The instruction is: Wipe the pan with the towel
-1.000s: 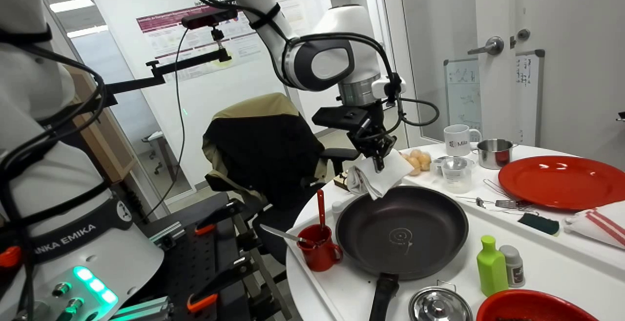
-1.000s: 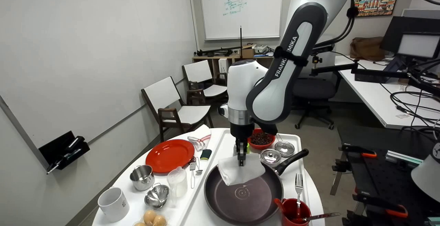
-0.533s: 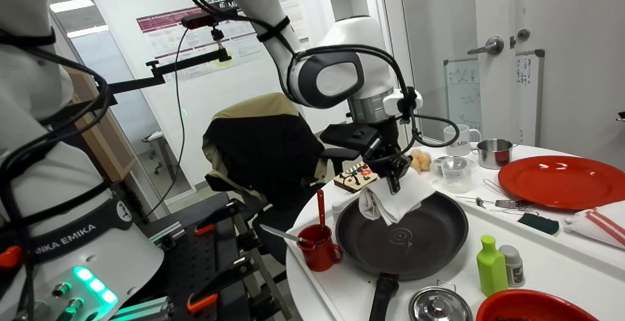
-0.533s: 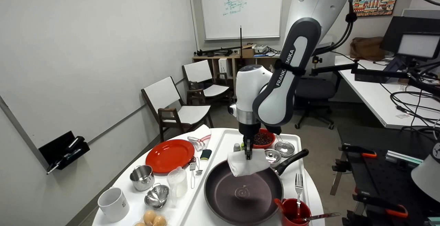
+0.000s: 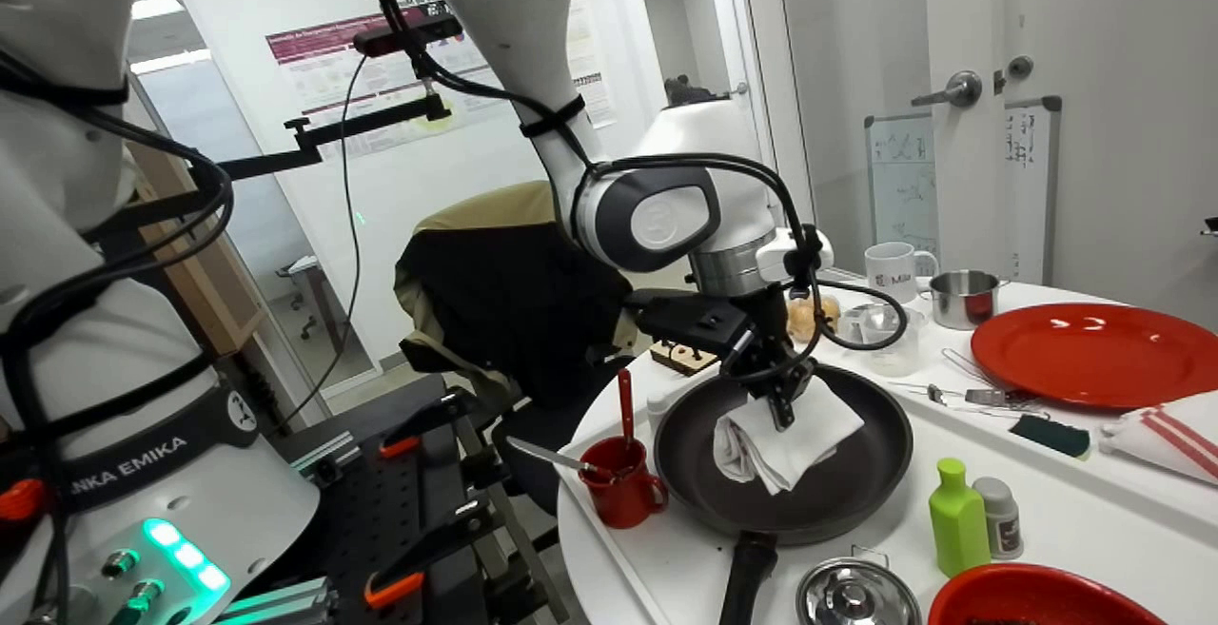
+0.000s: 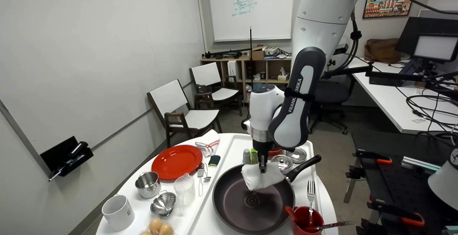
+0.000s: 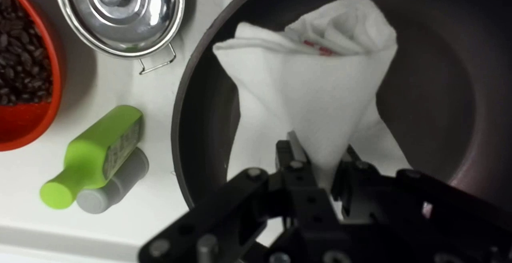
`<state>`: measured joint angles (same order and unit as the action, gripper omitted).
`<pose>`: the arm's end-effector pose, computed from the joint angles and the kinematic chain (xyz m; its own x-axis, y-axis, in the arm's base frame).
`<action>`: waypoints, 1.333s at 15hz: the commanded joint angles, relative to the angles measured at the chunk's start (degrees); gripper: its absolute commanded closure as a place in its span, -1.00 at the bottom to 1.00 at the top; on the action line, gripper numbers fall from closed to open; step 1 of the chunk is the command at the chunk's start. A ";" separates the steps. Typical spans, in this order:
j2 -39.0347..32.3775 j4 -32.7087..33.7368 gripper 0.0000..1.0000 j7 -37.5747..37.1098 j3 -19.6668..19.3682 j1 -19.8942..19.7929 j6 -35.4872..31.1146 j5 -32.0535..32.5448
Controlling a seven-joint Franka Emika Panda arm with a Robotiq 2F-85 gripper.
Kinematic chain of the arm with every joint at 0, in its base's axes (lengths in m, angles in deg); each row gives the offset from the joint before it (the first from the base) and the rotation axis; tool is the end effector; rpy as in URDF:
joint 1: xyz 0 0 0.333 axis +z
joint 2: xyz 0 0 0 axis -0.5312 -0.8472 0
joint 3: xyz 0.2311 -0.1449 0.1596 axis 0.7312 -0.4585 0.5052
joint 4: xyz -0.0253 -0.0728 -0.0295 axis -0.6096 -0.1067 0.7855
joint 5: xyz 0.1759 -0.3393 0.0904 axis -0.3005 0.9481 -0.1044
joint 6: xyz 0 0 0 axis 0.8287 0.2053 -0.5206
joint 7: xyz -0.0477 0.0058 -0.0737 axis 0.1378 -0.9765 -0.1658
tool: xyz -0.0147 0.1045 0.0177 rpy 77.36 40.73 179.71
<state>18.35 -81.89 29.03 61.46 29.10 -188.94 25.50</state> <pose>0.5189 -0.0620 0.0545 0.9806 0.1942 0.0259 0.1920 -0.9788 0.0715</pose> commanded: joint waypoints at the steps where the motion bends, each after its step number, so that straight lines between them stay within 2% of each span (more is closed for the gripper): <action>1: -0.62 0.53 0.67 -0.97 0.23 -0.32 -0.18 1.25; 15: -1.49 1.33 0.67 -1.00 0.18 -0.18 -0.66 1.27; 16: -1.70 1.50 0.92 -0.78 0.37 -0.36 -0.36 1.32; 17: -2.46 1.97 0.92 -1.20 0.04 0.01 -1.20 1.28; 20: -4.99 3.75 0.92 0.28 3.13 -2.75 -1.67 0.78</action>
<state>16.16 -80.46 29.00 61.96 28.85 -189.74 25.50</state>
